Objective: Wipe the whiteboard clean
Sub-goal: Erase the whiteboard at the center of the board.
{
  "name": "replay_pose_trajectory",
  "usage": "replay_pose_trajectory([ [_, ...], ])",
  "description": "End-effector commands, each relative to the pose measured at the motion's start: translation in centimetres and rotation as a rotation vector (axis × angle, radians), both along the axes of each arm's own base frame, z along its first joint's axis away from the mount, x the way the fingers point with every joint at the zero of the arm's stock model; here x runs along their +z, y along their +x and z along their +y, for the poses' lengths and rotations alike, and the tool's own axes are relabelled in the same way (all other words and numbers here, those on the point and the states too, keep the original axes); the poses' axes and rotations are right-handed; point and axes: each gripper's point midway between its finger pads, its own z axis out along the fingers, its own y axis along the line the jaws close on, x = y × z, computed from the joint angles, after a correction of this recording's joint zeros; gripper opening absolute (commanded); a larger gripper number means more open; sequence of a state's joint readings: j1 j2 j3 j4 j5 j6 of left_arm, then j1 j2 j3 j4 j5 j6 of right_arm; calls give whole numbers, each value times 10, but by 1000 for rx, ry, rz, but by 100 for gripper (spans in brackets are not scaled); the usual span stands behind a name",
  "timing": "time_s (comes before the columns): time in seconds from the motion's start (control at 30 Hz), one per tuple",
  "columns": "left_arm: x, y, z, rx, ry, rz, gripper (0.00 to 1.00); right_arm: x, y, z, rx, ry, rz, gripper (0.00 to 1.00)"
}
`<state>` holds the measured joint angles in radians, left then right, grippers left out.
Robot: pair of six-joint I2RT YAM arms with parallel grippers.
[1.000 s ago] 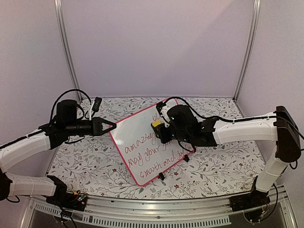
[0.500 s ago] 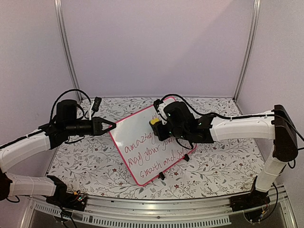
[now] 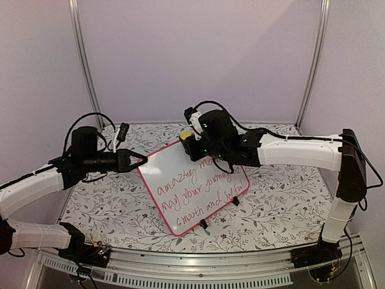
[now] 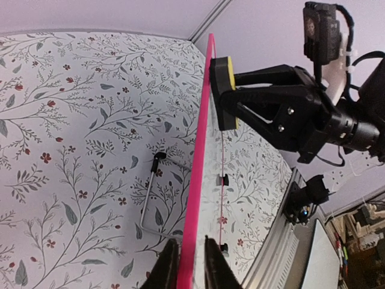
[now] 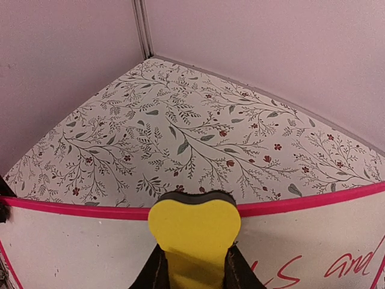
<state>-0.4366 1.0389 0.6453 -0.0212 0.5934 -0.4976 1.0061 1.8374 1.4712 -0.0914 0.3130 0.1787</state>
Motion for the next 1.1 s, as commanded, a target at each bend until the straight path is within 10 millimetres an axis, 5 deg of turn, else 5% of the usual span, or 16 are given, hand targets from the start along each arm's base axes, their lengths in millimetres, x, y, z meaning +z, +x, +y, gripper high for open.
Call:
replay_pose_trajectory([
  [0.0, 13, 1, -3, -12, 4, -91, 26, 33, -10, -31, -28, 18, -8, 25],
  [0.2, 40, 18, 0, 32, 40, -115, 62, 66, -31, -83, -91, 51, -55, 25],
  [0.37, 68, 51, -6, 61, 102, -116, 79, 58, -40, -110, -141, 38, -56, 25],
  [0.5, 63, 72, -28, -25, 136, -54, 88, 48, -44, -112, -134, 32, -28, 25],
  [0.73, 58, 73, -58, -157, 93, -69, 86, 28, -48, -100, -94, 18, 42, 25],
  [1.07, 21, 60, -63, -186, 122, -42, 68, 7, -46, -89, -84, -4, 72, 26],
])
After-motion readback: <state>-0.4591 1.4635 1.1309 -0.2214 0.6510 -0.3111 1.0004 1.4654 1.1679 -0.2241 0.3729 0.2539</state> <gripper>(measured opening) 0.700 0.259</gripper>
